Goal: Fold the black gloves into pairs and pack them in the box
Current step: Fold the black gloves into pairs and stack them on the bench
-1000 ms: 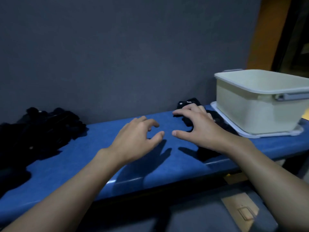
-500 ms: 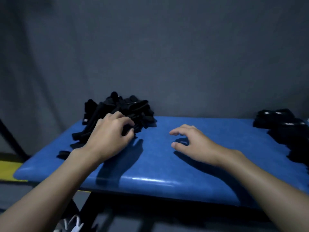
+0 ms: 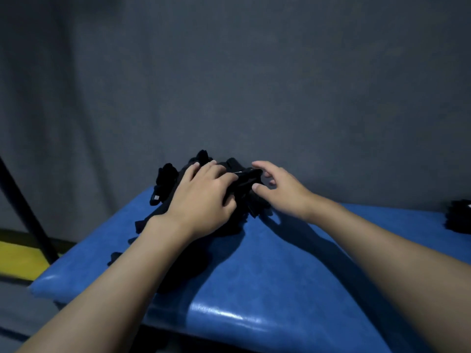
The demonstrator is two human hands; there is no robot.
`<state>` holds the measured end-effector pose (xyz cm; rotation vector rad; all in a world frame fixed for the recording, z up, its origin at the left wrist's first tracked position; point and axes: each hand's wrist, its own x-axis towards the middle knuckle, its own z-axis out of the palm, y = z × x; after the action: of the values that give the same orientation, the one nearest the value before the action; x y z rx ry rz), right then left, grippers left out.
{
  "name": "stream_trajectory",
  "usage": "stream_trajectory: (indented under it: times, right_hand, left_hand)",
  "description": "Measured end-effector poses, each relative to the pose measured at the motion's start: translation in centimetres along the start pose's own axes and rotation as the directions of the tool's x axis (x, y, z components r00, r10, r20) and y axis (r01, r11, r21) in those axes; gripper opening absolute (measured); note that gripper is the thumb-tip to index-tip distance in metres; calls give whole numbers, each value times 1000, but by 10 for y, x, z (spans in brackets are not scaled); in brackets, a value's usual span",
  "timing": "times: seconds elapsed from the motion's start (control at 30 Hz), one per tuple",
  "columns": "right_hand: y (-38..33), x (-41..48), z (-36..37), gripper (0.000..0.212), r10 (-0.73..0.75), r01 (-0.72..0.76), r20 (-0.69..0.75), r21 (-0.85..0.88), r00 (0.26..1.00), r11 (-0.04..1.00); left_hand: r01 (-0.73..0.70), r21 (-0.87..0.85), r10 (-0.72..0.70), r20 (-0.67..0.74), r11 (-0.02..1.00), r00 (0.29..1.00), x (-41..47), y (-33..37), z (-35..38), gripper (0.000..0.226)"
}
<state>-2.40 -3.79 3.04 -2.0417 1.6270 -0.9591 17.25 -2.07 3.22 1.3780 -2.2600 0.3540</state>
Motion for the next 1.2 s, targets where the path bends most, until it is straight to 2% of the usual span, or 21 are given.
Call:
stream_trajectory:
  times: [0.13, 0.27, 0.43, 0.6, 0.77, 0.87, 0.93, 1.07, 1.2]
  right_hand:
    - [1, 14, 6, 45, 32, -32, 3, 48, 999, 998]
    - [1, 15, 6, 33, -2, 7, -44, 116, 999, 993]
    - [2, -3, -11, 38, -46, 78, -136, 242, 990, 967]
    - [9, -41, -36, 42, -28, 90, -220, 276, 975, 957]
    - [49, -90, -57, 35, 75, -45, -196, 150, 978, 988]
    - [78, -115, -67, 25, 184, -183, -113, 23, 976, 983]
    - [89, -126, -72, 19, 290, -292, -44, -54, 956, 955]
    - [102, -135, -77, 15, 346, -355, -99, -100, 933, 929]
    - [103, -134, -76, 33, 385, -387, -45, -79, 922, 919]
  left_hand:
    - [3, 44, -6, 69, 999, 998, 3, -1, 8, 54]
    - [1, 40, -3, 67, 999, 998, 7, 2, 11, 51]
    - [-17, -1, 17, 18, 1000, 1000, 8, 11, 10, 46]
    - [-126, -96, 126, -5, 987, 992, 6, 34, 13, 52]
    - [-286, -185, 301, 61, 940, 952, 3, 68, 25, 47]
    - [-321, -285, 364, 114, 903, 924, 1, 90, 33, 30]
    - [-307, -314, 361, 131, 899, 923, 1, 101, 39, 24]
    - [-233, -311, 312, 236, 922, 920, 3, 115, 51, 38]
    - [-197, -306, 297, 326, 931, 898, 6, 127, 61, 44]
